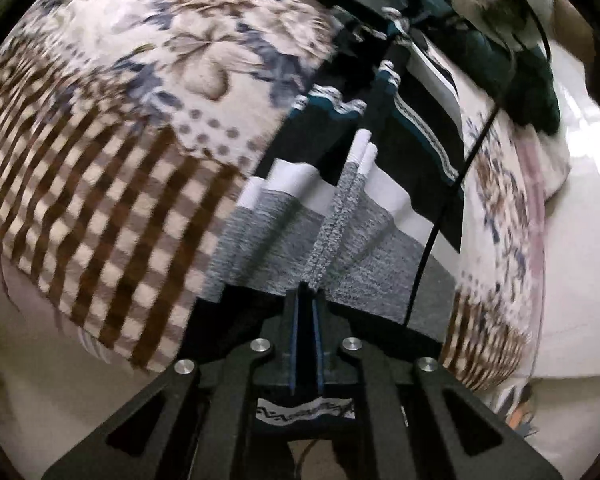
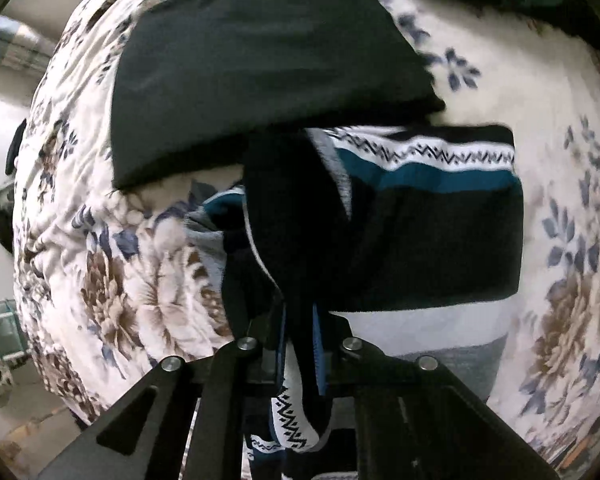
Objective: Fold small clothes
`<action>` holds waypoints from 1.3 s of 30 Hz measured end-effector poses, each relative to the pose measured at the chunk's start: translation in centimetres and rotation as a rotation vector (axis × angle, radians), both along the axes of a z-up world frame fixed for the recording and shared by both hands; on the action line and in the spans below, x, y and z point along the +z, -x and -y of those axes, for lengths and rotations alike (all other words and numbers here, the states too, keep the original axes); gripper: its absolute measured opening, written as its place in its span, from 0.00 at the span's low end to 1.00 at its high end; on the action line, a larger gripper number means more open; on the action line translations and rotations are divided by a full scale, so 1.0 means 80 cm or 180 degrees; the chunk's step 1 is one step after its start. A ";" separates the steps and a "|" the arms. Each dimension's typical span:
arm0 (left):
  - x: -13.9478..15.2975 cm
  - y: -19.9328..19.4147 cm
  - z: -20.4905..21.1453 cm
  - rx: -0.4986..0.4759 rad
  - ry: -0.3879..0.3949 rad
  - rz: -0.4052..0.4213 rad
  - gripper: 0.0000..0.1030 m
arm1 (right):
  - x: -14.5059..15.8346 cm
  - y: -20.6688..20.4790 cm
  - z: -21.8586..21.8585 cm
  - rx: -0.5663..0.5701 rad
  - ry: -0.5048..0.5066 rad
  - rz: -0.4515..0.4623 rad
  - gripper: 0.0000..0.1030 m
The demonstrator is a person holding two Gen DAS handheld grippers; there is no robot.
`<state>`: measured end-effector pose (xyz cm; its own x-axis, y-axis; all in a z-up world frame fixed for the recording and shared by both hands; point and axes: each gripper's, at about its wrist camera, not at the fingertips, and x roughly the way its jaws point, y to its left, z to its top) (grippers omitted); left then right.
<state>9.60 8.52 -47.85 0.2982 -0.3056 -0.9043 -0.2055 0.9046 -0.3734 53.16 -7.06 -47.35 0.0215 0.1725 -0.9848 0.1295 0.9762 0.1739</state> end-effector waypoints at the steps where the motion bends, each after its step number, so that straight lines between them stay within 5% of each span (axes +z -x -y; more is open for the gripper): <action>1: -0.006 -0.003 -0.001 0.0047 0.0006 -0.0014 0.04 | 0.000 -0.002 -0.008 0.0044 0.0036 -0.0005 0.11; 9: -0.069 -0.009 -0.027 0.0284 0.0193 -0.0395 0.07 | -0.058 -0.019 -0.091 0.0232 0.0254 -0.0272 0.11; 11: -0.074 -0.006 -0.045 0.0379 0.0397 -0.0484 0.10 | -0.077 -0.023 -0.094 0.0162 0.0151 -0.0406 0.20; 12: -0.071 -0.006 -0.053 0.0407 0.0450 -0.0516 0.16 | -0.077 -0.023 -0.092 0.0142 0.0013 -0.0418 0.36; 13: -0.065 -0.006 -0.059 0.0411 0.0438 -0.0530 0.28 | -0.072 -0.022 -0.087 0.0134 -0.0193 -0.0409 0.52; 14: -0.054 -0.010 -0.068 0.0407 0.0445 -0.0506 0.32 | -0.063 -0.017 -0.079 0.0123 -0.0469 -0.0373 0.57; 16: -0.033 -0.022 -0.078 0.0414 0.0495 -0.0410 0.49 | -0.031 0.000 -0.049 0.0052 -0.0877 -0.0223 0.58; 19: 0.003 -0.085 -0.084 0.0362 0.0591 -0.0126 0.53 | 0.017 0.037 0.017 -0.0020 -0.0966 0.0083 0.60; 23: 0.019 -0.220 -0.058 0.0143 0.0627 0.0163 0.53 | 0.038 0.088 0.116 -0.0233 -0.0750 0.0267 0.60; 26: 0.015 -0.339 -0.027 -0.0038 0.0518 0.0320 0.53 | 0.018 0.107 0.186 -0.0536 -0.0812 0.0235 0.60; 32: -0.032 -0.537 0.037 -0.0296 0.0382 0.0143 0.53 | -0.048 0.079 0.260 -0.0939 -0.1101 0.0258 0.60; 35: -0.060 -0.590 0.071 -0.0554 0.0214 -0.0011 0.49 | -0.068 0.049 0.267 -0.0948 -0.1253 0.0304 0.60; 36: -0.062 -0.596 0.082 -0.0658 0.0111 0.0093 0.17 | -0.075 0.039 0.265 -0.0946 -0.1312 0.0318 0.60; 37: -0.058 -0.596 0.088 -0.0745 -0.0013 0.0209 0.07 | -0.080 0.029 0.263 -0.0936 -0.1366 0.0323 0.60; 39: -0.043 -0.586 0.083 -0.0731 -0.0093 0.0421 0.07 | -0.093 0.011 0.256 -0.0898 -0.1407 0.0291 0.60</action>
